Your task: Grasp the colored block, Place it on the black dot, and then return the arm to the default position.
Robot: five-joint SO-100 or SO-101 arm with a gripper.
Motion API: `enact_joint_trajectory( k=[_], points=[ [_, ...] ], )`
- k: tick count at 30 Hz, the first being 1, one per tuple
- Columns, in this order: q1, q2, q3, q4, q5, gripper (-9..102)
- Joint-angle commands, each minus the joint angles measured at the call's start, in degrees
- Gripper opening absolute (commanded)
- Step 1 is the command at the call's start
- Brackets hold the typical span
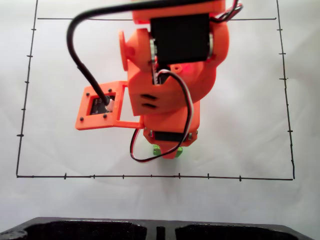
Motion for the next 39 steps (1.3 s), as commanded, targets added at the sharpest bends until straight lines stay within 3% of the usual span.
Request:
enact_joint_trajectory(
  k=[1, 18, 39],
  points=[
    [0.0, 6.8, -0.4, 1.7, 0.1, 11],
    [2.5, 26.4, 18.4, 5.8, -7.7, 11],
    [2.5, 23.8, 25.8, -1.2, -9.8, 16]
  ],
)
